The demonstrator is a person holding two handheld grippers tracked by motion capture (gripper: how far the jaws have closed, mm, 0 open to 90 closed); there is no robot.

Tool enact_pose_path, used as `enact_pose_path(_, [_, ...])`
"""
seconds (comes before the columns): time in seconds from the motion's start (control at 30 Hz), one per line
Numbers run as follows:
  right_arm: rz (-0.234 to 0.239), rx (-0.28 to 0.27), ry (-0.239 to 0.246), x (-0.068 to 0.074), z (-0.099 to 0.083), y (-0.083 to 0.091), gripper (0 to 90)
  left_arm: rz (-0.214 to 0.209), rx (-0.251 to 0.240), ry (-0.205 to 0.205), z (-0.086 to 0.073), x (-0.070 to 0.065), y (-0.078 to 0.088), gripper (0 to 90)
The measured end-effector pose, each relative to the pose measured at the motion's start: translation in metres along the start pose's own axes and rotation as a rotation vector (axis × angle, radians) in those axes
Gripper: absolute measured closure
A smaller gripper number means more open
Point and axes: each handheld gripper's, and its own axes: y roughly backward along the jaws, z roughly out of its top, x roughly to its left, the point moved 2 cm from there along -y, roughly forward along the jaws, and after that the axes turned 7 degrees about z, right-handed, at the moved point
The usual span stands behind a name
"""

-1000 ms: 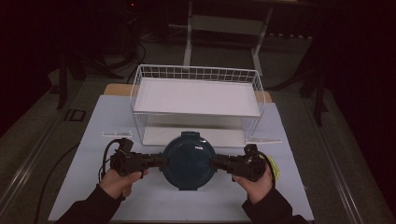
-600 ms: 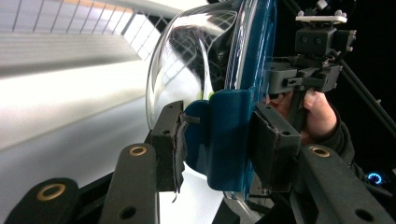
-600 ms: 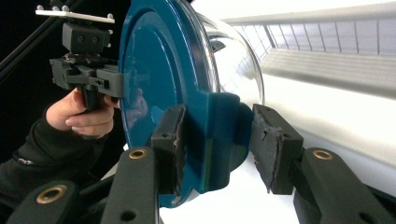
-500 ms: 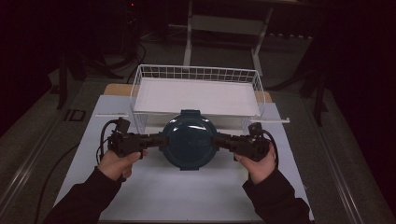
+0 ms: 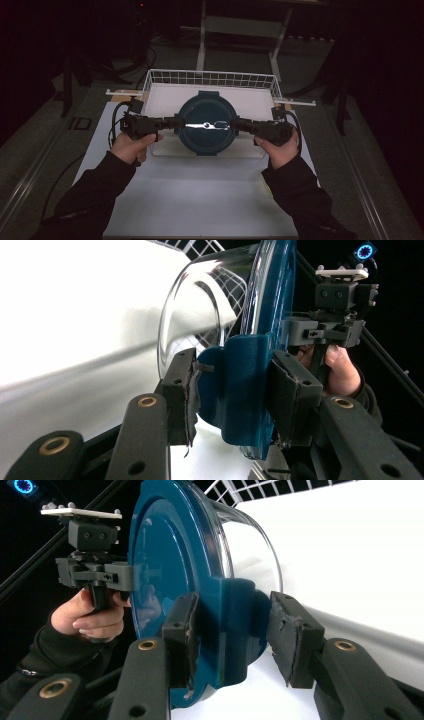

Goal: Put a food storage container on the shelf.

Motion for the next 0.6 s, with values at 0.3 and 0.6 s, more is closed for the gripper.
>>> enact_pose_path(0.3, [-0.032,-0.011,-0.03,-0.016,0.025,-0.006,56.3,0.024,-0.029,0.024,0.026,0.017,-0.016,56.2])
enact_pose_path(0.6, [-0.026,-0.032,-0.119,-0.031,0.034,-0.008,56.1,0.002,-0.056,0.096,0.037,0.027,-0.025,56.1])
